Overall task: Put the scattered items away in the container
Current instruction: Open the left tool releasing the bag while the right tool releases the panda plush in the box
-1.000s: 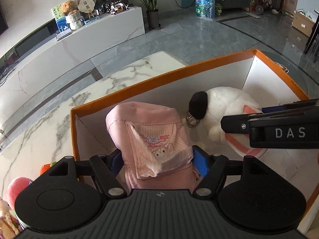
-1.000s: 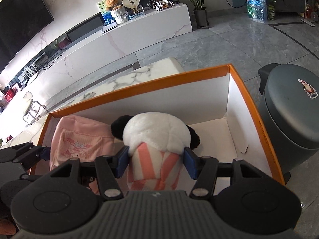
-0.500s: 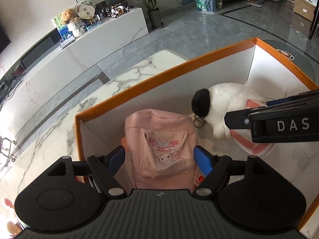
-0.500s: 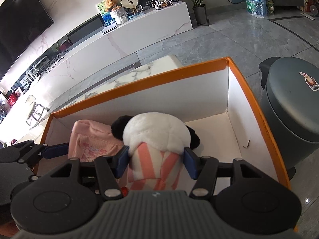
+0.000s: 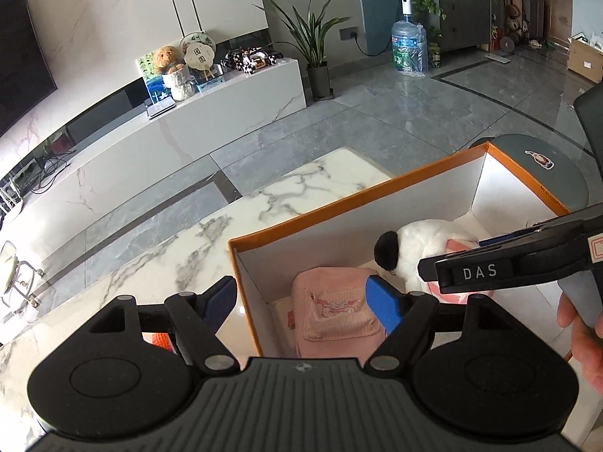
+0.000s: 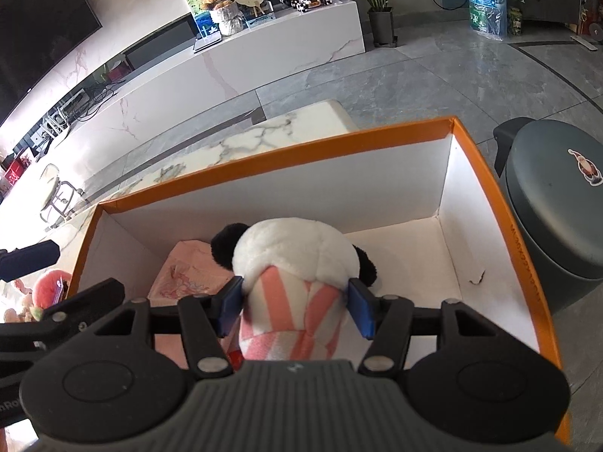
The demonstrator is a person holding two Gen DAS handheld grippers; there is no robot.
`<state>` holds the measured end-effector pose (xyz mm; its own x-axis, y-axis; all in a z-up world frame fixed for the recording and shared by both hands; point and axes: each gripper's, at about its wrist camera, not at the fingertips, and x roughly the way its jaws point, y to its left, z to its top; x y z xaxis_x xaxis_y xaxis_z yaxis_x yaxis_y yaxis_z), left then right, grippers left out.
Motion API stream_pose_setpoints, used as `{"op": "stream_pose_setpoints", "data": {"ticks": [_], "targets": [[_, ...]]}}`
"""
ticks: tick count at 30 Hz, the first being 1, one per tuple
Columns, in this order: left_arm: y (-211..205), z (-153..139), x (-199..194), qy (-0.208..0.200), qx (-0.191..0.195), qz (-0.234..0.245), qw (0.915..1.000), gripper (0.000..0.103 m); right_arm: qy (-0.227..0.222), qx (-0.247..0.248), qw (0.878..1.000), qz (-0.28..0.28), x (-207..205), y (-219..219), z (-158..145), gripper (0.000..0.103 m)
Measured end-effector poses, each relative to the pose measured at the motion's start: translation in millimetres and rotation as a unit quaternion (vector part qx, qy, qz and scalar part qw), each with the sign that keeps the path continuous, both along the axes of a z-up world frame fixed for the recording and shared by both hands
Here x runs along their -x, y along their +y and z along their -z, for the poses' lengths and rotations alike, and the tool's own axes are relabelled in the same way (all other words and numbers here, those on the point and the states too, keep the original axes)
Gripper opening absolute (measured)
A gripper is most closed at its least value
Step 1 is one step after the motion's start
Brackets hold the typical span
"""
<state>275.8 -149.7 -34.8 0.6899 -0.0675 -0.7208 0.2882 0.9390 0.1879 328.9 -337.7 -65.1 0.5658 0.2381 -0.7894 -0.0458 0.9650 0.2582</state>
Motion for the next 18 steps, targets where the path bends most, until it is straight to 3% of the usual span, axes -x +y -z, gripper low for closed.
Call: {"op": "stream_pose_setpoints", "data": {"ticks": [9, 14, 18], "targets": [[28.1, 5.2, 6.8, 0.019, 0.015, -0.013, 0.9996, 0.088, 0.034, 0.05, 0.998, -0.006, -6.6, 18.0, 10.2, 0.062], [39.0, 10.7, 8.4, 0.039, 0.038, -0.001, 0.9985, 0.069, 0.047, 0.087, 0.994, -0.034, -7.6, 35.8, 13.7, 0.063], [41.5, 17.3, 9.0, 0.059, 0.058, 0.012, 0.9965, 0.044, 0.054, 0.065, 0.995, -0.059, -7.8, 43.4, 14.1, 0.063]]}}
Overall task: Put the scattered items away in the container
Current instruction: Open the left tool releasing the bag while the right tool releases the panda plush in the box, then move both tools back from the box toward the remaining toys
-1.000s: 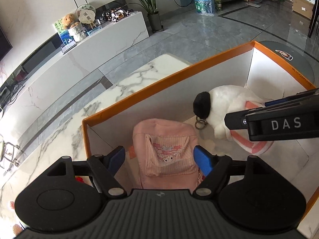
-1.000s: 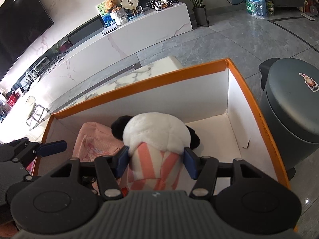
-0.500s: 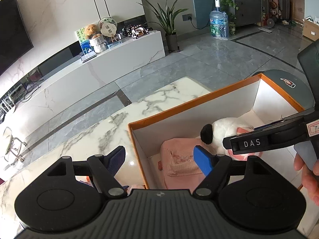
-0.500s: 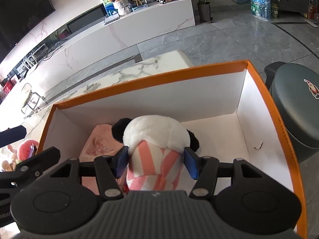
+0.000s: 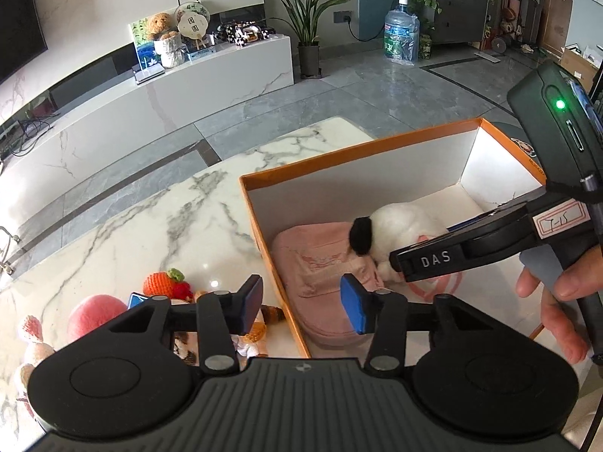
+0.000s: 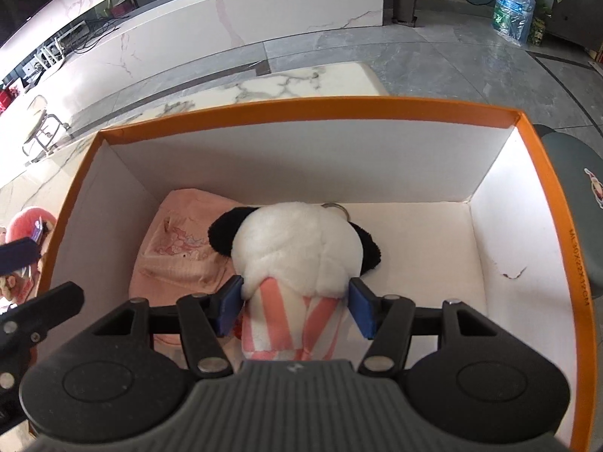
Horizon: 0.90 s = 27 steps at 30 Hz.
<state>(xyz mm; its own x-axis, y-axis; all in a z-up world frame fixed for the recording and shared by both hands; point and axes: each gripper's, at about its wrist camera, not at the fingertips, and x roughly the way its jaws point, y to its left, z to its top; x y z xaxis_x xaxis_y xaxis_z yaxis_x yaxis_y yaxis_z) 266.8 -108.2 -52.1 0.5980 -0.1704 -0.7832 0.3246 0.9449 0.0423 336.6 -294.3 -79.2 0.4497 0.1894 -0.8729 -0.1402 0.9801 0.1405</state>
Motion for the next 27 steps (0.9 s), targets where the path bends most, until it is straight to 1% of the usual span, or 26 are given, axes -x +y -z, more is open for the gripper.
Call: {"op": "stream_pose_setpoints", "data": {"ticks": [5, 8, 9, 11, 13, 15, 17, 19, 23, 27], "targets": [[0.8, 5.1, -0.1, 0.003, 0.004, -0.003, 1.0, 0.042, -0.002, 0.003, 1.0, -0.014, 2.1, 8.8, -1.3, 0.063], [-1.7, 6.3, 0.6, 0.001, 0.001, -0.004, 1.0, 0.042, 0.0, 0.006, 1.0, -0.019, 3.9, 10.0, -2.0, 0.067], [-2.1, 6.4, 0.8, 0.001, 0.0, -0.005, 1.0, 0.042, -0.001, 0.006, 1.0, -0.02, 4.8, 9.8, -2.6, 0.071], [-2.1, 6.6, 1.2, 0.002, 0.0, -0.006, 1.0, 0.042, -0.006, 0.006, 1.0, -0.019, 4.8, 11.6, -3.1, 0.074], [-0.8, 5.8, 2.7, 0.001, 0.002, -0.009, 1.0, 0.042, -0.007, 0.004, 1.0, -0.016, 5.5, 9.7, -3.6, 0.075], [0.4, 4.3, 6.0, -0.004, 0.002, -0.013, 0.9999, 0.044, -0.009, 0.001, 1.0, -0.011, 6.5, 6.5, -4.6, 0.079], [1.5, 1.7, 10.1, -0.011, 0.002, -0.019, 0.9998, 0.047, -0.017, -0.005, 1.0, -0.004, 8.9, 2.8, -6.6, 0.082], [3.3, -1.2, 14.6, -0.018, 0.004, -0.026, 0.9995, 0.055, -0.025, -0.011, 1.0, 0.001, 11.5, -0.4, -8.8, 0.083], [10.4, -8.4, 26.1, -0.032, 0.01, -0.04, 0.9986, 0.057, -0.044, -0.024, 0.999, 0.008, 17.3, -5.8, -13.7, 0.083], [20.9, -16.6, 39.5, -0.045, 0.017, -0.053, 0.9975, 0.058, -0.088, -0.05, 0.995, 0.02, 32.0, -10.9, -26.8, 0.083]]}}
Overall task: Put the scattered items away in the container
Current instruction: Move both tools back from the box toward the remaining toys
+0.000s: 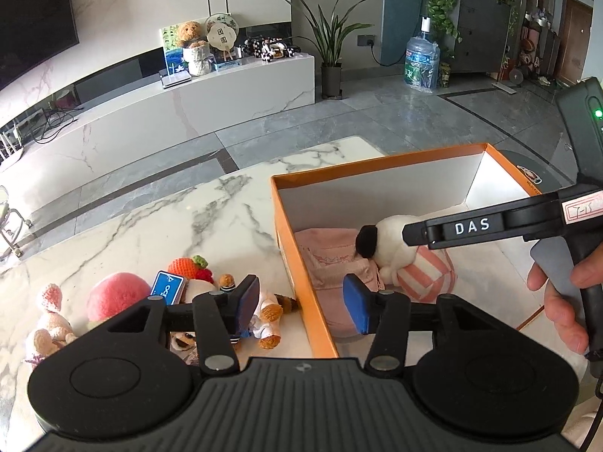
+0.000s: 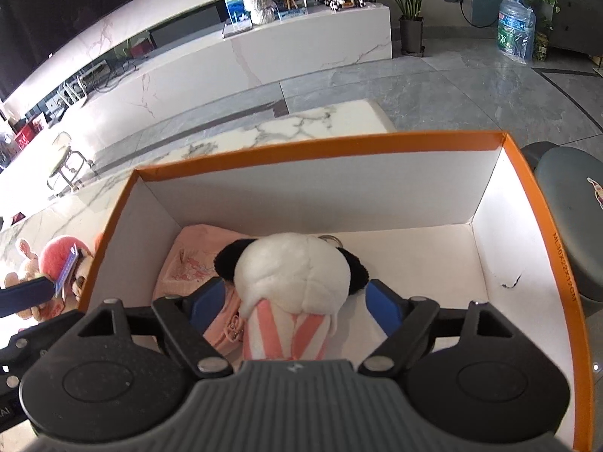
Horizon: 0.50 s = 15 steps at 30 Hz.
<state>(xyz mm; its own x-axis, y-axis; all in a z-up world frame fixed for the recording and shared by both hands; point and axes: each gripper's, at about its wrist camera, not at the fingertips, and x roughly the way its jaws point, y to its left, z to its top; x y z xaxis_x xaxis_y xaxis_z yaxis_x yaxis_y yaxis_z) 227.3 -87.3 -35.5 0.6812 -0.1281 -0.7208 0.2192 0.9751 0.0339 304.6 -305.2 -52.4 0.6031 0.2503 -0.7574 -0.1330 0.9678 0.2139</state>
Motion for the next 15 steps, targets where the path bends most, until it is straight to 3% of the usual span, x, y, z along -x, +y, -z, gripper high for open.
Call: {"op": "stream_pose_setpoints", "data": {"ticks": [8, 15], "targets": [[45.1, -15.8, 36.6, -0.034, 0.012, -0.055, 0.9978, 0.058, -0.126, -0.049, 0.99, 0.034, 36.8, 8.0, -27.2, 0.083], [99.5, -21.1, 70.0, -0.054, 0.0, -0.113, 0.9922, 0.058, -0.197, -0.095, 0.975, 0.034, 65.3, 40.5, -38.5, 0.077]]}}
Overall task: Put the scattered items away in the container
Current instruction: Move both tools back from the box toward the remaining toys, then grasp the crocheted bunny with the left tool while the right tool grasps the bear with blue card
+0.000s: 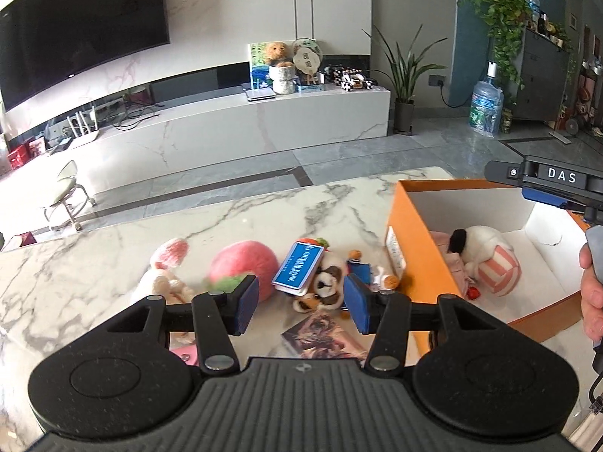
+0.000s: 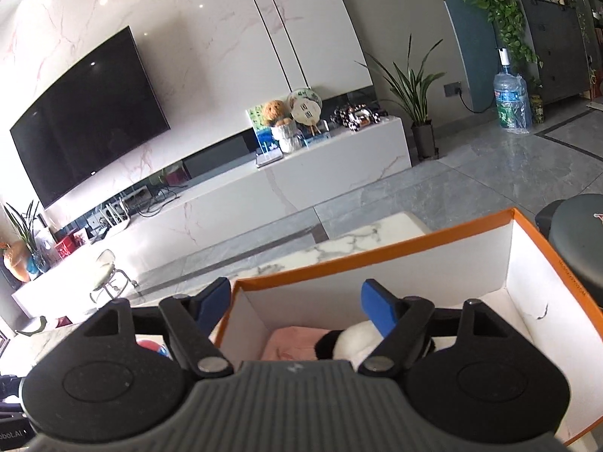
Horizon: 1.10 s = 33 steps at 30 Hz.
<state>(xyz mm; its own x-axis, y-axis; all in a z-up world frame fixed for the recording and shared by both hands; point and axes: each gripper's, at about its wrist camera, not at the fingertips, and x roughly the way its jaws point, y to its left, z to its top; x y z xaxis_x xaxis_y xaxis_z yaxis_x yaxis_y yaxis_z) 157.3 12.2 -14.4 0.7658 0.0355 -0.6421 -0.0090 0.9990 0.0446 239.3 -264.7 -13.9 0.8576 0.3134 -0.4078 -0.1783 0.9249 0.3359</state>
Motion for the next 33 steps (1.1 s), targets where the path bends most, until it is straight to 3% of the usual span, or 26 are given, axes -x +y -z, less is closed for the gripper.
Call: {"op": "stream_pose_setpoints", "data": {"ticks": [6, 10, 15, 25, 27, 33], "targets": [[39.9, 2.1, 25.4, -0.022, -0.007, -0.028, 0.9993, 0.06, -0.073, 0.007, 0.997, -0.039, 32.6, 45.4, -4.1, 0.075], [56.8, 8.4, 37.8, -0.048, -0.03, -0.039, 0.9976, 0.067, -0.093, 0.005, 0.993, -0.07, 56.3, 72.4, 2.5, 0.075], [70.3, 23.7, 41.6, -0.067, -0.063, -0.046, 0.9947, 0.073, -0.11, 0.055, 0.984, -0.128, 76.5, 119.4, 16.7, 0.075], [99.2, 69.6, 11.4, -0.078, -0.075, -0.015, 0.994, 0.077, -0.099, 0.195, 0.963, -0.157, 62.8, 191.4, 69.7, 0.075], [104.5, 77.3, 0.0, -0.075, -0.073, -0.015, 0.9944, 0.077, -0.091, 0.222, 0.958, -0.154, 52.6, 198.6, 80.5, 0.085], [121.9, 93.7, -25.0, -0.058, -0.051, -0.01, 0.997, 0.079, -0.076, 0.266, 0.952, -0.131, 20.3, 210.5, 103.7, 0.087]]}}
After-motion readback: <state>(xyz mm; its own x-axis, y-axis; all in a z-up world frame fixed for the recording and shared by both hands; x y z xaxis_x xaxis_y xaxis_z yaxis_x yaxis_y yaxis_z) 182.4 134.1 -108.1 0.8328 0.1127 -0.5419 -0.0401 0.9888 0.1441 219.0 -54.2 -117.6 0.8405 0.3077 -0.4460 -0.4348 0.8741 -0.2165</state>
